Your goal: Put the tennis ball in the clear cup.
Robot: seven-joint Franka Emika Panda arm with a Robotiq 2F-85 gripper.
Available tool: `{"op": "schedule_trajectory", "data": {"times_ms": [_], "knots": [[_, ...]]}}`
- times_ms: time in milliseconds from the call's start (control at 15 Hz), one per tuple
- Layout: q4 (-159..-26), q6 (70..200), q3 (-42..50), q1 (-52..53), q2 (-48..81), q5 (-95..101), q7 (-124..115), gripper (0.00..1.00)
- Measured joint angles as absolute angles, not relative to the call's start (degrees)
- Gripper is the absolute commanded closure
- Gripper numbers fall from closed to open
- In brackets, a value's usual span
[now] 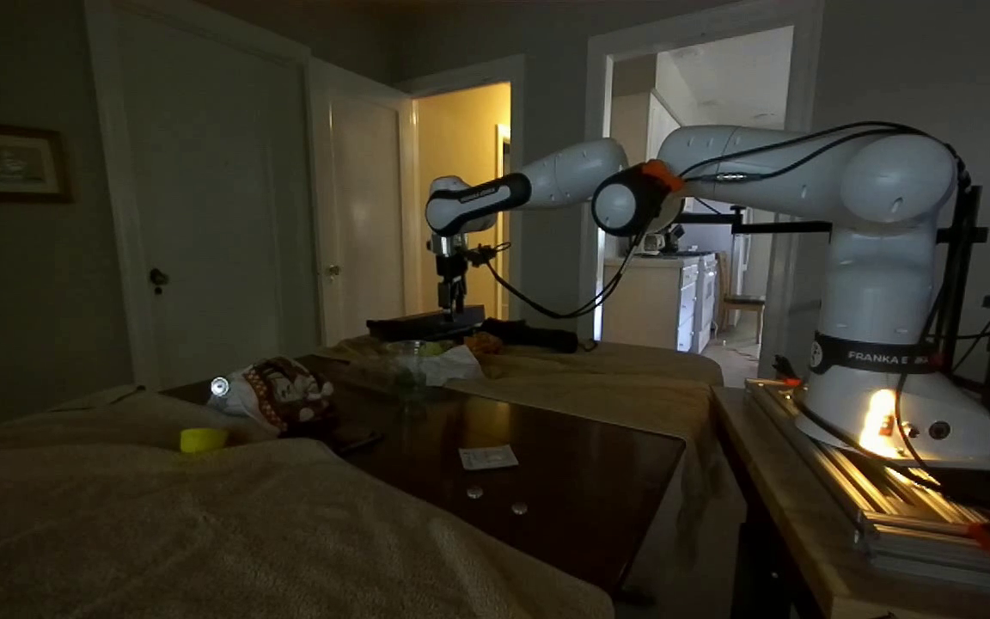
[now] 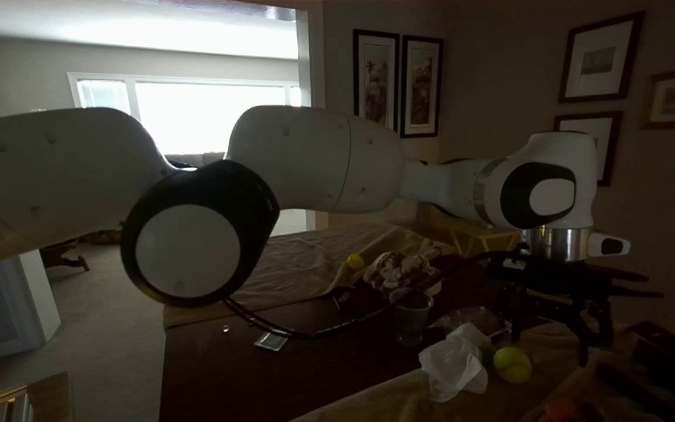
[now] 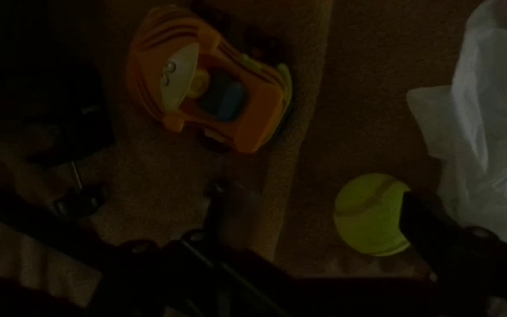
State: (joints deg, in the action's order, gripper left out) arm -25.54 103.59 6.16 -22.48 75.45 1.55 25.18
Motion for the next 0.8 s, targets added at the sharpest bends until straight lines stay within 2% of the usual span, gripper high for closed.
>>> {"op": "schedule_trajectory", "data": {"times_ms": [800], "knots": [[-25.58, 117.15, 1.64, -22.42, 78.41, 1.85, 47.54, 0.0]]}}
